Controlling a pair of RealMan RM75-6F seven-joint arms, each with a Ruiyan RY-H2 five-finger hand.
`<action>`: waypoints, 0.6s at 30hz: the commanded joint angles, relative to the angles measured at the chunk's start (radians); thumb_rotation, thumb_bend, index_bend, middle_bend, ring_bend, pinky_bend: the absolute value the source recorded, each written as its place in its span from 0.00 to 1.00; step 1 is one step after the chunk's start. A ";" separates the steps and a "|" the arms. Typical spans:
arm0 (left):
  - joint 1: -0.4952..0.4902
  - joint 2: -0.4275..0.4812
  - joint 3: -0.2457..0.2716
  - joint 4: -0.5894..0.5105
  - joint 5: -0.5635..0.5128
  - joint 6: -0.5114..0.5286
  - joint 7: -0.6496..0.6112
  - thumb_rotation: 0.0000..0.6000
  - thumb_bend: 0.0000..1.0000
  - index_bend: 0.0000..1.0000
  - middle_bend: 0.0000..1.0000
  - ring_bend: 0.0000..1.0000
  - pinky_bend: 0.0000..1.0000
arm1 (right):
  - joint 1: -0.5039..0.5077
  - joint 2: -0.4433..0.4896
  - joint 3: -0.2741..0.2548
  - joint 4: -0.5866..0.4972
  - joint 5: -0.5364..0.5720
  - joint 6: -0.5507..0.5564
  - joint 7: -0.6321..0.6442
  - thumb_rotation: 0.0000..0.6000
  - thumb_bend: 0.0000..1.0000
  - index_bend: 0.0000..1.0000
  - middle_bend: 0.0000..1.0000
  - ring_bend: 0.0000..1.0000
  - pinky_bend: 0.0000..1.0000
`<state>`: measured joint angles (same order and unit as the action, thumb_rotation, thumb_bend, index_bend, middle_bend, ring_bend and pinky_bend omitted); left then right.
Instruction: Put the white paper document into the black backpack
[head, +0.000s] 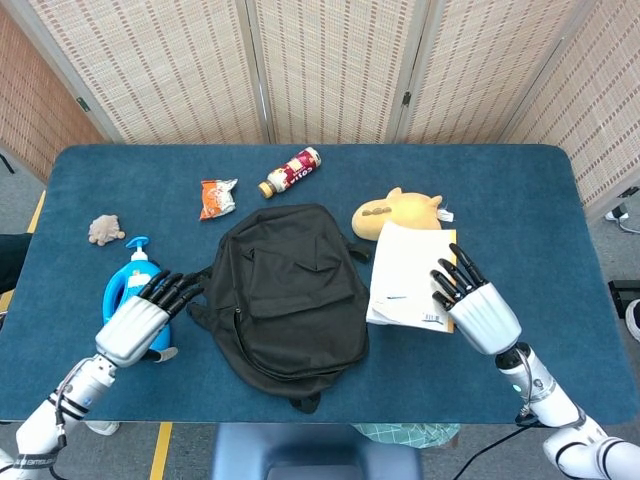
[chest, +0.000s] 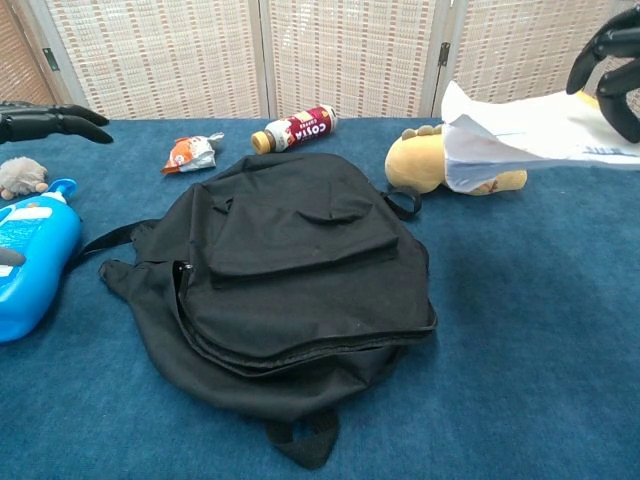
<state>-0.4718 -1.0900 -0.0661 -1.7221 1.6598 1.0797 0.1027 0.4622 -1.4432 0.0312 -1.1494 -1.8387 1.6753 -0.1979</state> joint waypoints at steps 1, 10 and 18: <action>-0.068 -0.021 0.008 -0.016 0.023 -0.079 -0.023 1.00 0.19 0.21 0.03 0.03 0.00 | 0.012 0.067 0.011 -0.086 -0.026 -0.010 -0.064 1.00 0.44 0.77 0.41 0.28 0.11; -0.194 -0.128 -0.008 0.019 0.006 -0.204 -0.074 1.00 0.20 0.27 0.04 0.04 0.00 | 0.003 0.113 0.013 -0.161 -0.059 -0.012 -0.114 1.00 0.44 0.77 0.41 0.27 0.11; -0.274 -0.228 -0.038 0.057 -0.107 -0.308 -0.006 1.00 0.20 0.27 0.04 0.04 0.00 | -0.008 0.117 0.014 -0.167 -0.071 -0.015 -0.122 1.00 0.44 0.77 0.41 0.27 0.11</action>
<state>-0.7283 -1.2974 -0.0959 -1.6771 1.5765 0.7938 0.0763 0.4545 -1.3254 0.0448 -1.3167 -1.9089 1.6604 -0.3199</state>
